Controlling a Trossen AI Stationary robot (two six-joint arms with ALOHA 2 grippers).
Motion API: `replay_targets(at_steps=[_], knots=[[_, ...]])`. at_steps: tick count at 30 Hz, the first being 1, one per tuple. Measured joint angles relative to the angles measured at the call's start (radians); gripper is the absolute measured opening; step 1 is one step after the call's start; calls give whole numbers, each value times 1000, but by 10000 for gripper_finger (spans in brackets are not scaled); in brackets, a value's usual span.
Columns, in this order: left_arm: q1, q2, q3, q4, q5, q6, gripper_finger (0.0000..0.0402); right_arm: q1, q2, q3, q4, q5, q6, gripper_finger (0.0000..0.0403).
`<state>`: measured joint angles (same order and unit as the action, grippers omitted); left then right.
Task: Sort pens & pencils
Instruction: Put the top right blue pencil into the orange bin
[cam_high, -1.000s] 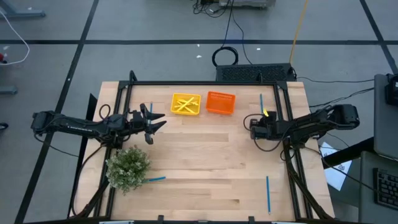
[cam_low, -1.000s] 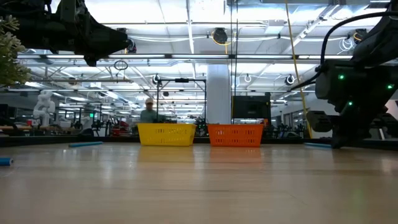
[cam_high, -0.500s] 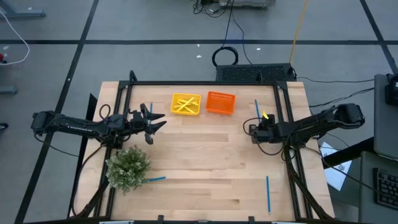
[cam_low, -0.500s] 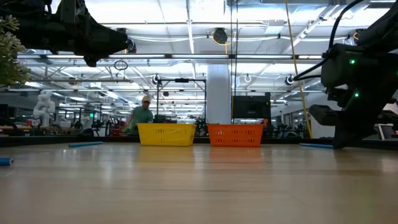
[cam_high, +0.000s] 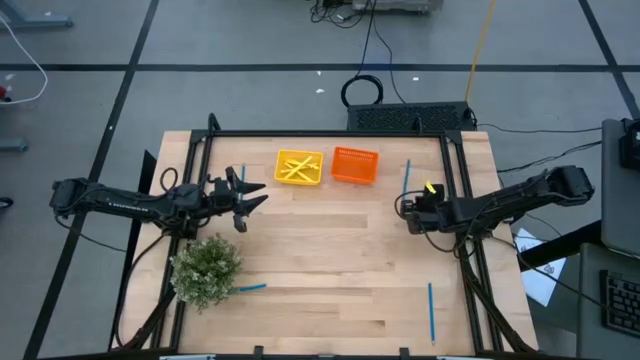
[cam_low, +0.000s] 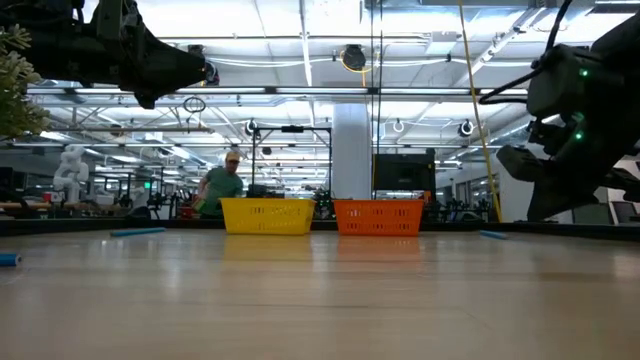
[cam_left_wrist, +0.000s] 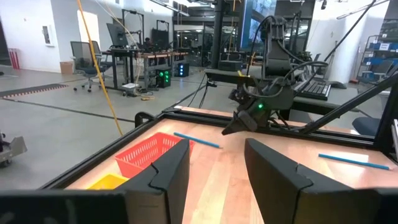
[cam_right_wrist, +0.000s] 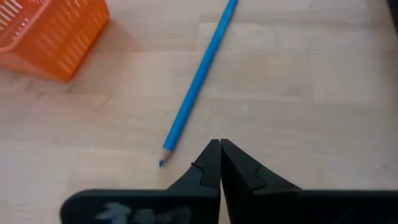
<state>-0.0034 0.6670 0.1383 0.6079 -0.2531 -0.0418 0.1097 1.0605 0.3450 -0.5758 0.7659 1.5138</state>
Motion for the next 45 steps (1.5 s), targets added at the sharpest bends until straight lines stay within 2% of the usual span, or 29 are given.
replay_targets(at_steps=[5,11,13,16,21,25,29,33,39,42,45], knots=[[0,0,0,0,0,0,159,9,-6,0,100,-30,-42,2],[0,0,0,1,0,-1,159,13,23,2,536,-34,-394,1],[0,0,0,1,0,-7,159,13,40,3,608,-35,-461,0],[0,0,0,0,0,-13,159,13,65,2,568,-35,-453,9],[0,0,0,-4,0,-13,159,14,99,2,407,-54,-302,43],[0,0,0,-4,0,-13,159,22,110,24,404,-94,-295,73],[0,0,0,-5,0,-13,159,64,109,147,428,-84,-439,82],[0,0,0,-5,0,-13,159,149,117,260,524,-36,-637,82],[0,0,0,-6,-1,-12,159,295,260,427,744,-27,-935,81],[0,0,0,-6,-1,-13,159,328,358,596,614,65,-1011,80],[0,0,0,-7,0,-16,159,343,455,781,235,216,-879,76]])
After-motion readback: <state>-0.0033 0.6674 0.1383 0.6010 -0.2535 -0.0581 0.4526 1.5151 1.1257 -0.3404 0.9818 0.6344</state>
